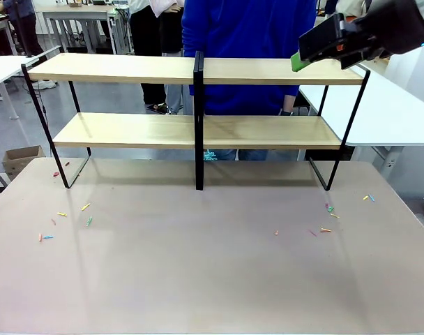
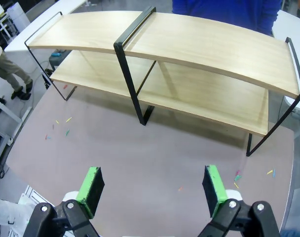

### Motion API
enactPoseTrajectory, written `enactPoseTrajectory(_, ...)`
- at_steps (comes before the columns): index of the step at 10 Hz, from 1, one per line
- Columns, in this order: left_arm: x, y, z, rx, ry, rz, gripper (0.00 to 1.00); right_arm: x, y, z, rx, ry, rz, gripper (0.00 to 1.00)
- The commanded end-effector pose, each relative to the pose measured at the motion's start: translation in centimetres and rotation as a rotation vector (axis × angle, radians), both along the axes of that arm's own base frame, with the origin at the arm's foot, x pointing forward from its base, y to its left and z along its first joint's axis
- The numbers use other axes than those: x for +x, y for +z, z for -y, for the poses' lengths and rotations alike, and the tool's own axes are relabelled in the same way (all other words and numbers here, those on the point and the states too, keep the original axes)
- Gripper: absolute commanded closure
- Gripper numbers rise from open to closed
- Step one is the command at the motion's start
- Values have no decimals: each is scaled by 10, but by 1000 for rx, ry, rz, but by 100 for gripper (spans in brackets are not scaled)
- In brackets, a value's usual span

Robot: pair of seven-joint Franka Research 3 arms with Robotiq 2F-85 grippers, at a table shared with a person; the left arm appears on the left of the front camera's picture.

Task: Clean the shelves.
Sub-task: Place the Duster on the table.

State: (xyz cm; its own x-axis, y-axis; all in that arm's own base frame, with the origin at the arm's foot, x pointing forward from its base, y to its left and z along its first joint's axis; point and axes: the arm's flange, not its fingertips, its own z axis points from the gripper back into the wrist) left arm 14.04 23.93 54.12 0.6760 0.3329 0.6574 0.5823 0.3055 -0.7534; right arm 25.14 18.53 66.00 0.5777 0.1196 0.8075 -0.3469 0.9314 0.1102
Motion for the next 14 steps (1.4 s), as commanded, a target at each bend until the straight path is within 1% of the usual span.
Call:
enactPoseTrajectory(1,9,-1,31,113,-176,-45,87,0,0,0,0,0,0,0)
enactPoseTrajectory(2,15,-5,53,174,-351,-98,87,-7,-14,28,97,18,-118,0)
enactPoseTrajectory(3,18,-12,65,235,-501,-143,87,-16,-23,59,187,15,-213,0)
enactPoseTrajectory(4,23,-21,77,299,-666,-192,87,-27,-30,94,300,22,-324,0)
enactPoseTrajectory(5,35,-35,97,402,-729,-238,87,-32,-44,131,382,-29,-403,0)
enactPoseTrajectory(6,47,-52,118,462,-785,-288,87,-33,-64,167,507,-57,-460,0)
enactPoseTrajectory(7,59,-70,138,551,-854,-312,87,-31,-92,198,644,-60,-533,0)
enactPoseTrajectory(8,74,-89,160,647,-856,-333,87,-24,-131,223,724,-152,-625,0)
enactPoseTrajectory(9,83,-101,174,653,-900,-342,87,-20,-157,235,770,-156,-681,0)
enactPoseTrajectory(10,93,-111,187,662,-879,-339,87,-15,-189,244,836,-165,-730,0)
enactPoseTrajectory(11,101,-118,198,631,-855,-320,87,-12,-230,252,930,-129,-753,0)
enactPoseTrajectory(12,107,-124,204,607,-843,-334,87,-12,-270,251,983,-142,-811,0)
enactPoseTrajectory(13,111,-131,207,636,-798,-327,87,-14,-297,242,1009,-126,-811,0)
enactPoseTrajectory(14,114,-136,209,650,-786,-324,87,-14,-308,228,994,-98,-782,0)
